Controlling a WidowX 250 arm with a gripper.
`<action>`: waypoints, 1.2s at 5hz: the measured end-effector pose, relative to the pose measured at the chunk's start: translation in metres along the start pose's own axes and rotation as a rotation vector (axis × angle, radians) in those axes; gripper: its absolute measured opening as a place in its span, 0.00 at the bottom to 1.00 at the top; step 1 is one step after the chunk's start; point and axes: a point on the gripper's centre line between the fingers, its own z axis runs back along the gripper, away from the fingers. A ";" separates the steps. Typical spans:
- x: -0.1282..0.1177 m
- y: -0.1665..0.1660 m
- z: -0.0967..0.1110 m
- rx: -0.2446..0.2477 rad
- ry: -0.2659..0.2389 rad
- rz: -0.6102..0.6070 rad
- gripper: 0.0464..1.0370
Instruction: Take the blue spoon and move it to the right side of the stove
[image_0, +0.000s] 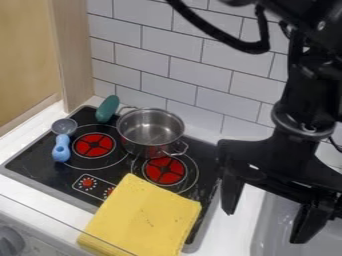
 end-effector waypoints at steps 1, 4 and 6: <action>-0.010 0.009 -0.012 0.037 0.050 0.003 0.96; 0.015 0.123 -0.013 0.103 0.120 0.341 0.96; 0.019 0.204 -0.031 0.088 0.181 0.525 0.96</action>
